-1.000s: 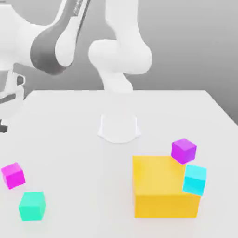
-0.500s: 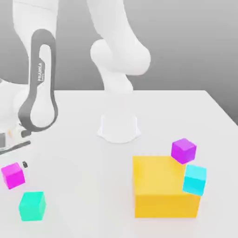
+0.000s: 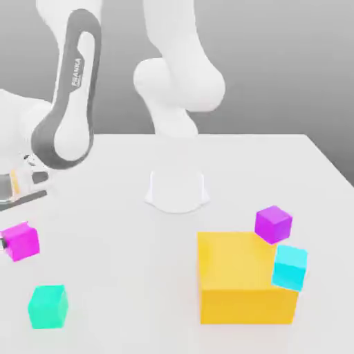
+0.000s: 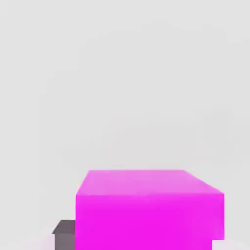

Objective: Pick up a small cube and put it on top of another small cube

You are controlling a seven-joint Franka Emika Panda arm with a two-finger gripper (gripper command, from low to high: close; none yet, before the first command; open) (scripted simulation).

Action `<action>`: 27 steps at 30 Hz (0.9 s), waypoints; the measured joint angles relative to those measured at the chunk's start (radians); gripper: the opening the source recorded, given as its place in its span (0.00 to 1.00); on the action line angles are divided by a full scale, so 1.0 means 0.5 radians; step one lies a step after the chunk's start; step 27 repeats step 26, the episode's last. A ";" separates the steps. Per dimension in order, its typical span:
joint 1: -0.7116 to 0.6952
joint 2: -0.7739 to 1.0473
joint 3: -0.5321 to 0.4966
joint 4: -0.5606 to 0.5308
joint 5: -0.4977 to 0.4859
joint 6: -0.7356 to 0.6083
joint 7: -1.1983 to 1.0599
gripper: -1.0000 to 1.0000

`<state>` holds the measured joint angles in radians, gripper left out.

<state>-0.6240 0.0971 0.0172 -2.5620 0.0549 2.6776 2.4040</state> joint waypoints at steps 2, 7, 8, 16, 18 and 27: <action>0.196 -0.080 0.099 0.015 0.014 -0.081 0.060 0.00; 0.609 -0.261 0.296 0.051 0.046 -0.277 0.212 0.00; 0.688 -0.294 0.337 0.058 0.051 -0.315 0.244 0.00; 1.178 -0.499 0.742 0.108 0.077 -0.600 0.508 0.00; 1.234 -0.476 0.819 0.104 0.049 -0.589 0.569 0.00; 1.240 -0.225 0.862 0.030 -0.098 -0.287 0.693 1.00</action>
